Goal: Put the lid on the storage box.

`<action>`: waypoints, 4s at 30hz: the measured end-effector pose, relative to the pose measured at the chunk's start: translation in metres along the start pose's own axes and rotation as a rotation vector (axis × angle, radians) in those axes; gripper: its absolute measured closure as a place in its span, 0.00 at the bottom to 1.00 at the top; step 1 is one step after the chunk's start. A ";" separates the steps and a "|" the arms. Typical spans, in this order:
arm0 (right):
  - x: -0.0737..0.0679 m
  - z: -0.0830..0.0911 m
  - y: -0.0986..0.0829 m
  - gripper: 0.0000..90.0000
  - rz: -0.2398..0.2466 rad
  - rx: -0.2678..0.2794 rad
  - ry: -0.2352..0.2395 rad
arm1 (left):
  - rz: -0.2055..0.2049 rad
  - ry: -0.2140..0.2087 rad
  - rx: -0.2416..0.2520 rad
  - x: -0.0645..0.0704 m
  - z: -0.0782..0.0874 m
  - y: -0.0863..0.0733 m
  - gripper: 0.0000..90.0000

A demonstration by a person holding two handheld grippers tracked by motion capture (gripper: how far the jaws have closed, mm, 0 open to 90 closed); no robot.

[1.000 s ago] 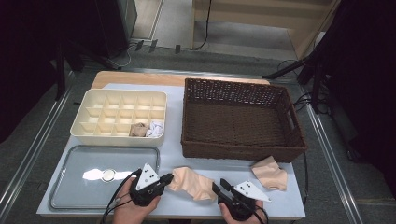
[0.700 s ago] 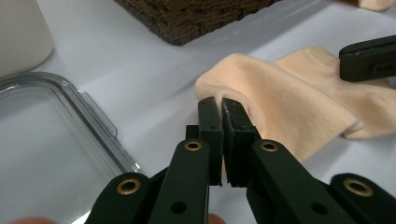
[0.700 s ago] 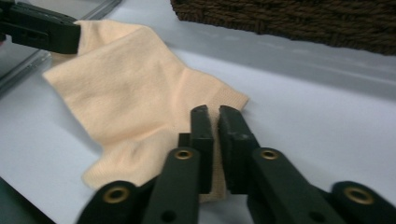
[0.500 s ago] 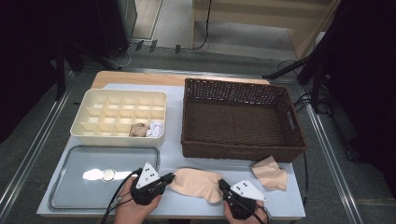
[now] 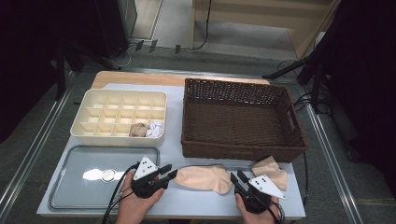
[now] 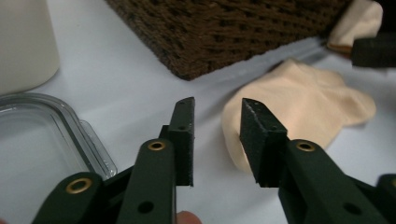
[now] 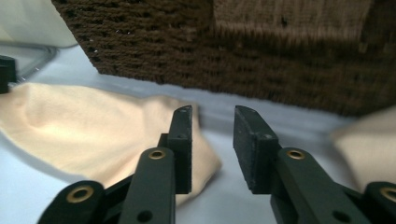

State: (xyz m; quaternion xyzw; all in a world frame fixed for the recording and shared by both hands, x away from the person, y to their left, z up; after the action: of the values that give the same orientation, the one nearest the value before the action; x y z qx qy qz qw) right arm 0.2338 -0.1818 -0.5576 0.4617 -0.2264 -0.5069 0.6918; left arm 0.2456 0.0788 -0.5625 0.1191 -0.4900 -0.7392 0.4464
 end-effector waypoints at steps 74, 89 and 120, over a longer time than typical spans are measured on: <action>0.071 0.042 0.012 0.66 -0.119 0.110 -0.168 | 0.039 -0.066 0.021 0.004 0.011 0.005 0.67; 0.097 0.005 -0.011 0.46 -0.075 0.003 -0.325 | 0.043 -0.065 0.015 -0.001 0.014 0.000 0.66; 0.004 0.021 0.001 0.96 -0.014 0.073 0.014 | 0.038 -0.086 0.017 0.002 0.013 -0.001 0.66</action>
State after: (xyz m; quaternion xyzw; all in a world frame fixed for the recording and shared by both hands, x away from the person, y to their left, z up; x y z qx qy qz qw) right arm 0.2200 -0.1942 -0.5472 0.4918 -0.2367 -0.4999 0.6724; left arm 0.2356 0.0853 -0.5557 0.0818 -0.5171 -0.7309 0.4377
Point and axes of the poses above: each handheld gripper's, and its own axes: z roughly backward along the jaws, y roughly out of its top, x roughly to its right, the point moved 7 cm from there along -z, roughly forward along the jaws, and after that the axes turned 1 degree about -z, right-handed, at the moved point
